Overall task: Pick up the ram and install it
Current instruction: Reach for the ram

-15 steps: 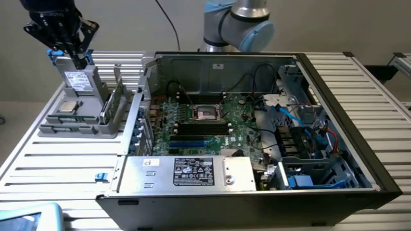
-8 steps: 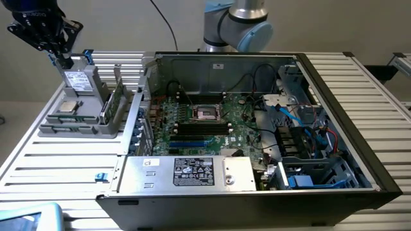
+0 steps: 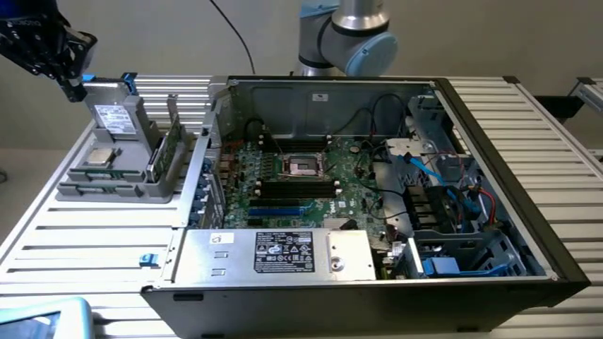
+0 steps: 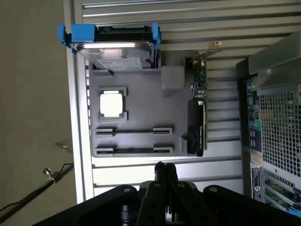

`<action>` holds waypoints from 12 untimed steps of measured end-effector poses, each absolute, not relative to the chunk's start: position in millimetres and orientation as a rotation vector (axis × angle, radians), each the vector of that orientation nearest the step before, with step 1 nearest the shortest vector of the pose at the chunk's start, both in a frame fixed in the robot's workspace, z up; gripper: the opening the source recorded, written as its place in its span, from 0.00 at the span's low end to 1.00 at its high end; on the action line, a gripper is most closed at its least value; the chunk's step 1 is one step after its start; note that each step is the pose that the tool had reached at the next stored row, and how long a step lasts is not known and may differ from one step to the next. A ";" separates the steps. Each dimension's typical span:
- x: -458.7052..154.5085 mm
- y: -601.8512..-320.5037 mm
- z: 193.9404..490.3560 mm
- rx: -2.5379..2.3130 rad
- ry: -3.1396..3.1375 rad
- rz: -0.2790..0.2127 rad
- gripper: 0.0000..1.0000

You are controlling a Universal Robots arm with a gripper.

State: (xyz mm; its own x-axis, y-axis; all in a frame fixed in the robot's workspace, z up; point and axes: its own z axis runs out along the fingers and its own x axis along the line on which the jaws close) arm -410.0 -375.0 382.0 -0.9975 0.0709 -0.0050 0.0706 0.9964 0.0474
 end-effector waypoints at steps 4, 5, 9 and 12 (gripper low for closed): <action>-428.3 -368.6 376.1 0.111 3.132 0.074 0.11; -432.8 -366.3 374.8 0.111 3.132 0.074 0.11; -444.5 -357.5 369.5 0.111 3.132 0.074 0.11; -444.7 -356.7 367.7 0.111 3.135 0.073 0.11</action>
